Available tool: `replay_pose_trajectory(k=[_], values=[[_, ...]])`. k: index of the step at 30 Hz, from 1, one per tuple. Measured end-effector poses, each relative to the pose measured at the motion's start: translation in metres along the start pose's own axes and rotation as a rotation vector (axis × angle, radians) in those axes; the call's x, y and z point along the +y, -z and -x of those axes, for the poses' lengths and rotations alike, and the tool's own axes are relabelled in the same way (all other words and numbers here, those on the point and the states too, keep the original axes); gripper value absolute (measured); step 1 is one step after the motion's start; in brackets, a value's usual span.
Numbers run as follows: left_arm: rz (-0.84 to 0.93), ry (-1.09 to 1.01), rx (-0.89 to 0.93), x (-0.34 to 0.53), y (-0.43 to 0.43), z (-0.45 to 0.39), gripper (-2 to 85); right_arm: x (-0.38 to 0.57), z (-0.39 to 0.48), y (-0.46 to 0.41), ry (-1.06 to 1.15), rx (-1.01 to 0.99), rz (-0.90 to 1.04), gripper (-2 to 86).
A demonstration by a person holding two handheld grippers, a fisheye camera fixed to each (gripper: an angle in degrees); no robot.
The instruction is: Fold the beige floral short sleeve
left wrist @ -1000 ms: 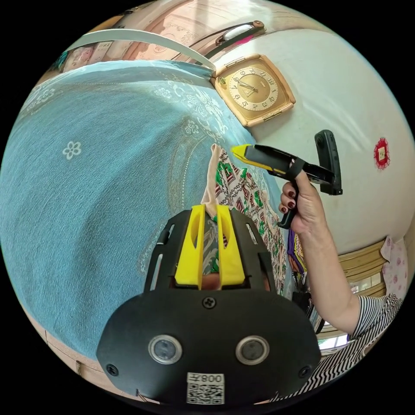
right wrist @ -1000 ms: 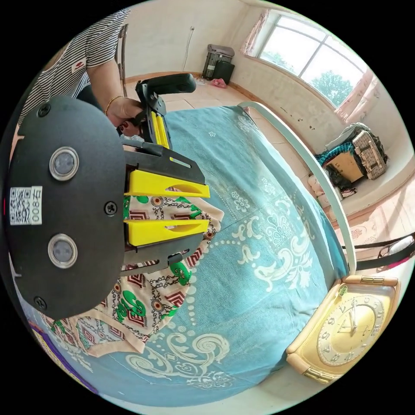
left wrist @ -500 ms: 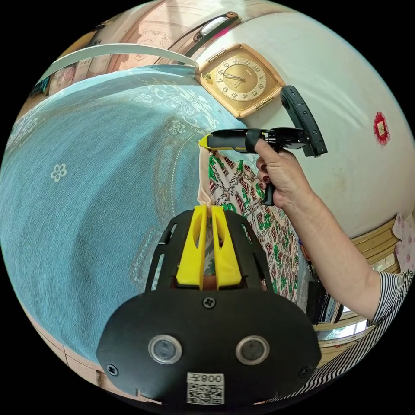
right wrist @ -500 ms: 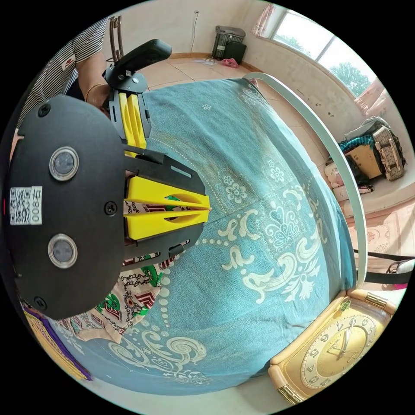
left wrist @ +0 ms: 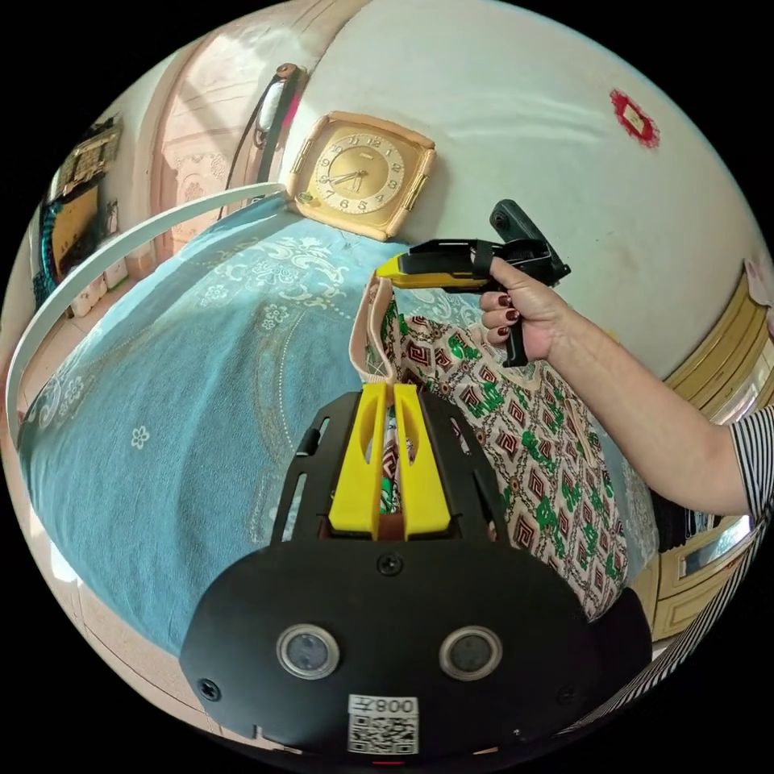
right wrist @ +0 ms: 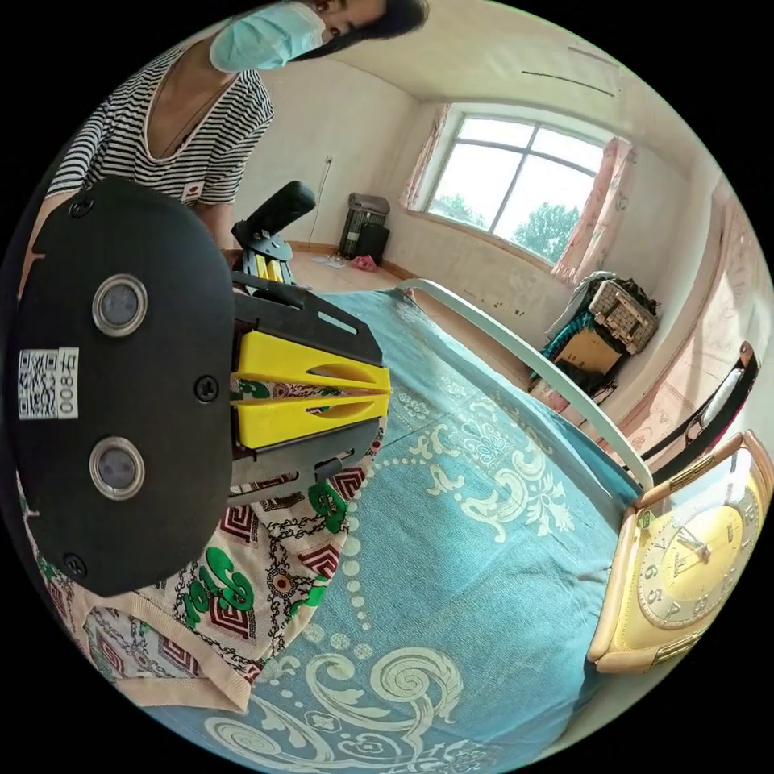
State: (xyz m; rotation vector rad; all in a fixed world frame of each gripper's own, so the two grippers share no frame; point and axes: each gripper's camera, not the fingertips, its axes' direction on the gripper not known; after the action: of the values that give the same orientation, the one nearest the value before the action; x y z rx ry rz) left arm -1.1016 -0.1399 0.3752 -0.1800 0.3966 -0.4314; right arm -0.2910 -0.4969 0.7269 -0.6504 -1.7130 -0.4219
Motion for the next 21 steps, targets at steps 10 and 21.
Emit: replay_pose_trajectory(k=[10, 21], values=[[0.111, -0.360, -0.136, 0.019, -0.021, -0.088, 2.1, 0.053, -0.069, 0.052, -0.110, -0.005, 0.054, 0.9], [0.241, -0.510, -0.139, 0.024, -0.045, -0.135, 4.1, 0.055, -0.070, 0.069, -0.136, 0.277, -0.010, 3.6]])
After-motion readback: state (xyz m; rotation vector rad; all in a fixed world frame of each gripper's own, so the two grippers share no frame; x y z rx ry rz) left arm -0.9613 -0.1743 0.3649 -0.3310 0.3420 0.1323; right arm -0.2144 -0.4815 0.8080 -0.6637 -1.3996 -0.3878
